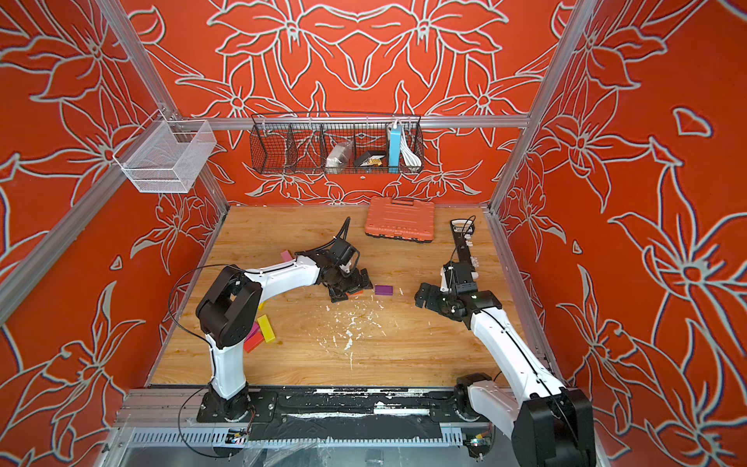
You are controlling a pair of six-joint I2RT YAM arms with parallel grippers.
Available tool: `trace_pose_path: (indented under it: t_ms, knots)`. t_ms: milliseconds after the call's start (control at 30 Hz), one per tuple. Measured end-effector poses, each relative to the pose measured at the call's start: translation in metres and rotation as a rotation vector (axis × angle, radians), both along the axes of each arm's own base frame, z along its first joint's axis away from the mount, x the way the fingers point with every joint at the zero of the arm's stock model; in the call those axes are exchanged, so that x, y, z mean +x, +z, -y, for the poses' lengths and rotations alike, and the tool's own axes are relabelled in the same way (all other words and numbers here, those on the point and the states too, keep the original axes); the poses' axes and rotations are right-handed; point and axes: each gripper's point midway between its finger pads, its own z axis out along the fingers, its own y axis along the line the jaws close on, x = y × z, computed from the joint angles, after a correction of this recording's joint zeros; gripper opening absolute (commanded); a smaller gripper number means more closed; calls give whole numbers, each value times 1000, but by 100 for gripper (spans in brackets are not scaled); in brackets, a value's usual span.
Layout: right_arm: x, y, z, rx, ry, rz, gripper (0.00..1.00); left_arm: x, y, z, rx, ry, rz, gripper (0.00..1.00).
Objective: Assemble the letter c with building blocks
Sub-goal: Assemble the building block at the center of the board.
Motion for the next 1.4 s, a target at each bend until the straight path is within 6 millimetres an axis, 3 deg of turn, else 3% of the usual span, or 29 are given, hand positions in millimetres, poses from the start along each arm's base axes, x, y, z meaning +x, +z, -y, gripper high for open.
trace_pose_path:
  t_ms: [267, 400, 600, 900, 1400]
  knots:
    - [0, -3, 0, -2, 0, -10, 98, -1, 14, -7, -6, -36, 37, 98]
    - [1, -2, 0, -1, 0, -6, 98, 3, 26, -24, -8, -24, 65, 98]
    - [4, -5, -1, -2, 0, -10, 98, 13, 22, -47, 9, 2, 69, 98]
    - [7, -6, -2, 0, -1, -8, 98, 17, 10, -37, -8, -30, 38, 98]
    - [9, -8, -2, 4, -8, -12, 98, 21, 8, -15, -46, -52, 20, 98]
